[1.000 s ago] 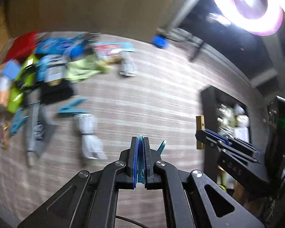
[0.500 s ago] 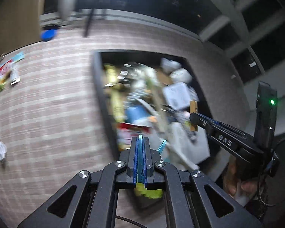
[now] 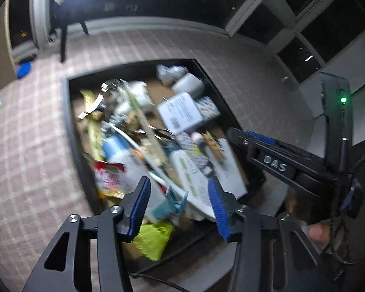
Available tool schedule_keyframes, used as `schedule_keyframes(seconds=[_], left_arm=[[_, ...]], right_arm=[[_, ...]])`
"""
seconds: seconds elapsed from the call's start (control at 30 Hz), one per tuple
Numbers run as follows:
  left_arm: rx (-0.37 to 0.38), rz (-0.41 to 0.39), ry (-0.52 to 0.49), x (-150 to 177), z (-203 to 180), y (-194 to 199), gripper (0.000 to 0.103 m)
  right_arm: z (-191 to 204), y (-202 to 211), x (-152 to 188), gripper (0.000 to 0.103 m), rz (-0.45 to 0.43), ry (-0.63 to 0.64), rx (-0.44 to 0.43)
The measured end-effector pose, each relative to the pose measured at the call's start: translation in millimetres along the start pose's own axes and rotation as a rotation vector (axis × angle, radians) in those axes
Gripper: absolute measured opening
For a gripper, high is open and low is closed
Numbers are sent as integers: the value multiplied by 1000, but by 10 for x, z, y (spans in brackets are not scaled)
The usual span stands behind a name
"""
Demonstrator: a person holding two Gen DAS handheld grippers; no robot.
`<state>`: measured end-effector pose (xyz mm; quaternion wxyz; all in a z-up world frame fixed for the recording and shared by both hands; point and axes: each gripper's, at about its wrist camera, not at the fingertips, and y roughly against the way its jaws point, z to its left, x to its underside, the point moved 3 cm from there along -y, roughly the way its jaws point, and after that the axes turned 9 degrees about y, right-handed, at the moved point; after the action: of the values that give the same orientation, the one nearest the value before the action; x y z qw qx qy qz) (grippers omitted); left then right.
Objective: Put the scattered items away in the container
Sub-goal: 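Carry both clothespins to the black tray and open both tools, then grasp the grey tube with the left tool while the right grasps the white cable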
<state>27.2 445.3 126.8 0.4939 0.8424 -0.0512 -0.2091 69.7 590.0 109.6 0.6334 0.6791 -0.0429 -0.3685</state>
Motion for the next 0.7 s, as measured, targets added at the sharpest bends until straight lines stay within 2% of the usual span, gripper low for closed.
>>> schedule_keyframes(seconds=[0.13, 0.33, 0.5, 0.57, 0.7], left_arm=[[-34, -33, 40, -59, 262, 147, 44], [-99, -74, 114, -73, 851, 367, 44], [-154, -106, 215, -28, 1494, 600, 44], [-176, -114, 259, 10, 1758, 682, 44], [-218, -128, 329, 111, 2248, 846, 44]], right_arm=[[158, -14, -68, 32, -4, 35, -17], [565, -113, -119, 32, 4, 96, -66], [1110, -175, -149, 33, 12, 177, -116], [1377, -199, -161, 39, 13, 218, -140], [1917, -296, -159, 41, 32, 293, -187]])
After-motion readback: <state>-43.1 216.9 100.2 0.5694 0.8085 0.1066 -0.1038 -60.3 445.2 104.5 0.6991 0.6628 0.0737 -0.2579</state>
